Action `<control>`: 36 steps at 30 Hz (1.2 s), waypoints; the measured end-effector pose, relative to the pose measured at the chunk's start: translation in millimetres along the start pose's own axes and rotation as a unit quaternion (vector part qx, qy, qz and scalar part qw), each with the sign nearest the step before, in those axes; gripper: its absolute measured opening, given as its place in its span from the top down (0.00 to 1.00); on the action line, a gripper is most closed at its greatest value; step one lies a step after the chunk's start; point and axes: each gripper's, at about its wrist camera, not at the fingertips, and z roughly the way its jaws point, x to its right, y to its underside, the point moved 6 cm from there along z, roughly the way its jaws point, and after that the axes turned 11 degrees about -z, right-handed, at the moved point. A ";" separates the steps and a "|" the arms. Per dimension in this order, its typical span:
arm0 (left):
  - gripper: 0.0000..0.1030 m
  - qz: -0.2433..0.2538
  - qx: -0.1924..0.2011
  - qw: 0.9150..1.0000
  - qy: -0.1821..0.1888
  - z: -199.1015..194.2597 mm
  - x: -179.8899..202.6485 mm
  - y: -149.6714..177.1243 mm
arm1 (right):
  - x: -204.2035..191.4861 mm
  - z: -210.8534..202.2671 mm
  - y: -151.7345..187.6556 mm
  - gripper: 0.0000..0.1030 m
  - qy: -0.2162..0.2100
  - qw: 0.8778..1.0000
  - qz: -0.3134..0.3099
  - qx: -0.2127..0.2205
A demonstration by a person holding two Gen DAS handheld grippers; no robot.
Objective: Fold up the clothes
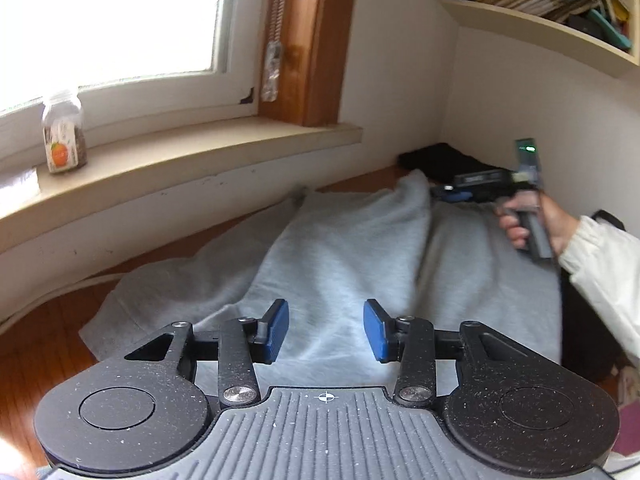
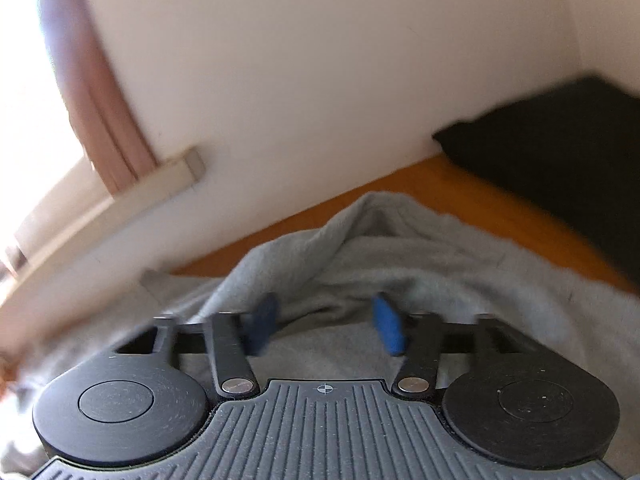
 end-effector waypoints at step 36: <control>0.39 -0.052 -0.009 0.998 -0.036 117.1 -36.6 -15.5 | -0.5 -6.8 -34.4 0.89 0.030 0.995 0.082 0.051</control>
